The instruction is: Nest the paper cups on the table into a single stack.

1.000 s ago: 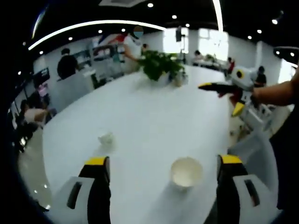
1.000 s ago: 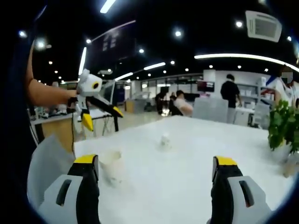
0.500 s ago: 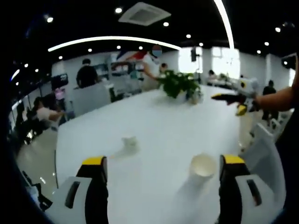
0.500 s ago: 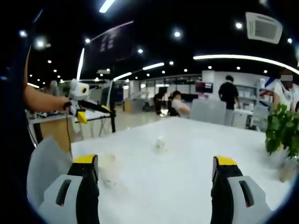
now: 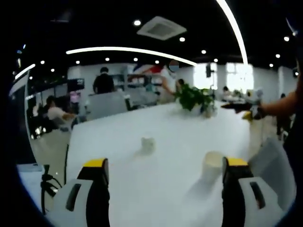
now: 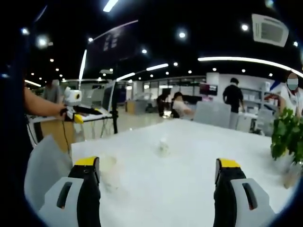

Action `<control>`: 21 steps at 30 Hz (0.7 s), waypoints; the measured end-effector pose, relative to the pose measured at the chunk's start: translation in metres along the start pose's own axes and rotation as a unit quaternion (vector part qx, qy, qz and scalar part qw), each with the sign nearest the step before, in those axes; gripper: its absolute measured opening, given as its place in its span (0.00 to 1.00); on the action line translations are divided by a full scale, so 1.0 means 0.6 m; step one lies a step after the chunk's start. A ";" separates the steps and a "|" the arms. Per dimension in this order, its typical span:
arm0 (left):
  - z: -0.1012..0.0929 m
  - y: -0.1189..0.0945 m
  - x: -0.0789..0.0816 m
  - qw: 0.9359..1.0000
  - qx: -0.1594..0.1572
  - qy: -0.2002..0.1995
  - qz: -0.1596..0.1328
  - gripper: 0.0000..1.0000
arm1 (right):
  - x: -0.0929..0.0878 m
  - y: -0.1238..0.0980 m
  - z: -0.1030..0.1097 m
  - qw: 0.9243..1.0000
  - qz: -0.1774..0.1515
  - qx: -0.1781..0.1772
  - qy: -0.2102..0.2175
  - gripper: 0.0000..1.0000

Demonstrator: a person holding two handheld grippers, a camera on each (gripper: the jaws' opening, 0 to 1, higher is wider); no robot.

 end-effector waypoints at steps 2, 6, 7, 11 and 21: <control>0.002 -0.003 0.000 1.000 0.002 0.005 -0.003 0.99 | -0.001 0.006 -0.002 1.000 -0.002 0.002 0.000 1.00; 0.006 -0.005 0.000 1.000 0.005 -0.005 -0.005 0.99 | 0.001 0.014 -0.005 1.000 -0.004 0.001 0.000 1.00; 0.007 -0.005 0.000 1.000 0.005 -0.006 -0.004 0.99 | 0.002 0.016 -0.005 1.000 -0.005 0.000 0.000 1.00; 0.012 -0.003 -0.007 1.000 0.003 -0.004 0.005 0.99 | 0.002 0.024 -0.009 1.000 -0.003 -0.002 0.004 1.00; 0.022 0.008 -0.040 1.000 -0.001 -0.004 0.022 0.99 | -0.017 0.071 -0.012 1.000 -0.004 0.007 0.005 1.00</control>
Point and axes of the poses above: the point that each gripper's makers call its tool centre point, and the gripper's own axes: y roughly forward along the fingers, z roughly to its left, x roughly out of its top, the point moved 9 cm from there along -y, roughly backward along the fingers, and after that the axes turned 6 degrees about z, right-handed, at the moved point
